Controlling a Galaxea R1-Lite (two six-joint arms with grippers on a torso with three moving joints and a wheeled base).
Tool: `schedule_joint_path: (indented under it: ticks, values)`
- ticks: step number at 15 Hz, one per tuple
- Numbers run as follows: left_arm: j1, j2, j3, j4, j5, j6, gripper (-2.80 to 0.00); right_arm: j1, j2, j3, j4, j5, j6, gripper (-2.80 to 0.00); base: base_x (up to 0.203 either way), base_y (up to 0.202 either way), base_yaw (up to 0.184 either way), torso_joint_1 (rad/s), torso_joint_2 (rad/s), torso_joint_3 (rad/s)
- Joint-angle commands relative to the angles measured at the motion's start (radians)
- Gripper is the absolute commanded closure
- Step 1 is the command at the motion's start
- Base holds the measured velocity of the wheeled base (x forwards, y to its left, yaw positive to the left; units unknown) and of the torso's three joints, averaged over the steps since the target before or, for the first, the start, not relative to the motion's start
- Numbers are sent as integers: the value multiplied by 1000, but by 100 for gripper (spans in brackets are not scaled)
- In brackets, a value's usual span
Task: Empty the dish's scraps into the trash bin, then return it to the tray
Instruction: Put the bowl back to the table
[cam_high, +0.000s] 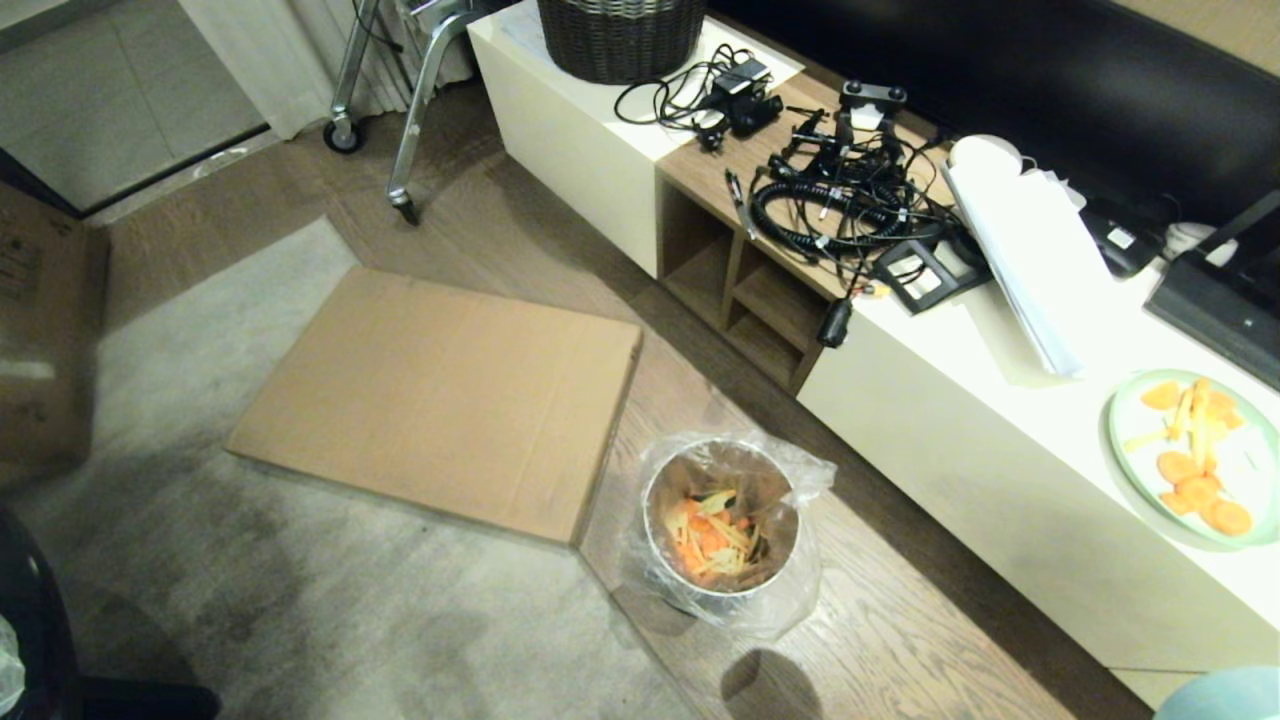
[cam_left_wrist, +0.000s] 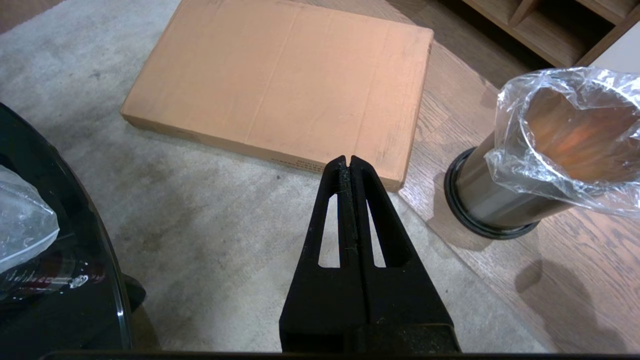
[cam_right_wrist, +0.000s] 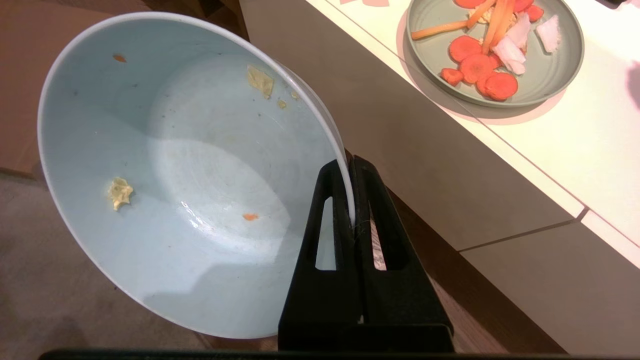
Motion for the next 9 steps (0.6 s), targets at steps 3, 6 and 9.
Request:
schedule_joint_path:
  ticks: [3, 6, 9]
  values:
    - [0, 0, 0, 0, 0, -2, 0, 0, 1, 0, 0, 0, 0, 0, 0, 0, 0, 0, 0, 0]
    - [0, 0, 0, 0, 0, -2, 0, 0, 1, 0, 0, 0, 0, 0, 0, 0, 0, 0, 0, 0]
    - [0, 0, 0, 0, 0, -2, 0, 0, 1, 0, 0, 0, 0, 0, -40, 0, 1, 1, 1, 0]
